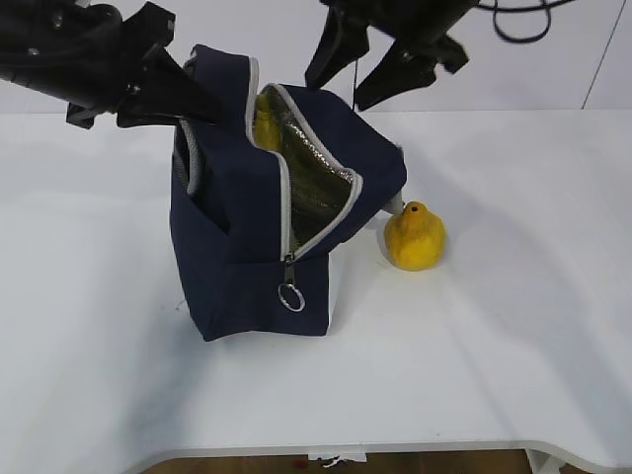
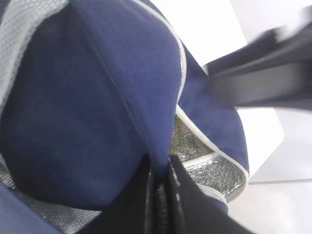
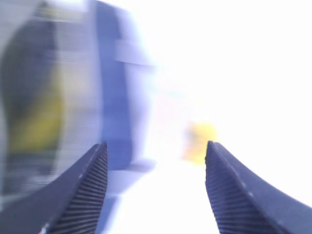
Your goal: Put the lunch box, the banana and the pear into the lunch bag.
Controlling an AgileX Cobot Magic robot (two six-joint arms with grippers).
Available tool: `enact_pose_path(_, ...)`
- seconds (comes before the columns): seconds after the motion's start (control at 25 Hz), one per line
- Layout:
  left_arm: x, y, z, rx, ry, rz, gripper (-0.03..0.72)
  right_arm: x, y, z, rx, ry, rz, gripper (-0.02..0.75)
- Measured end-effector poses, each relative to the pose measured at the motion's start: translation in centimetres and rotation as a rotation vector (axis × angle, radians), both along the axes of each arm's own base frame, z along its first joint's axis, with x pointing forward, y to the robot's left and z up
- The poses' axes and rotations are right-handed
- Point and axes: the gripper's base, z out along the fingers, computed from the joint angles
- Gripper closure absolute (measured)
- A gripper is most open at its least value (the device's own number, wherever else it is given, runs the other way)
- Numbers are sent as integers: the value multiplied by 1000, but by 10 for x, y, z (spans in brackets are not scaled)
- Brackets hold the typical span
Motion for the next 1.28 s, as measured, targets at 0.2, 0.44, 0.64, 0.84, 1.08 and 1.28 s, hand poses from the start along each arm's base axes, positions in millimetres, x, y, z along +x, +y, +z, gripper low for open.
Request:
enact_pose_path(0.2,0,0,0,4,-1,-1,684,-18,-24,35,-202,-153,-32,261)
enact_pose_path(0.44,0,0,0,4,-1,-1,684,-20,-50,24,-465,-163,-106,261)
enact_pose_path(0.64,0,0,0,3,0,-3,684,-20,-53,-2,-528,-90,-97,261)
enact_pose_path(0.84,-1,0,0,3,2,-6,684,-10,-47,-29,-518,-16,-77,261)
enact_pose_path(1.08,-1,0,0,2,5,-10,684,2,-41,-64,-504,73,-57,261)
enact_pose_path(1.28,-1,0,0,2,6,-12,684,8,-39,-83,-516,111,-48,261)
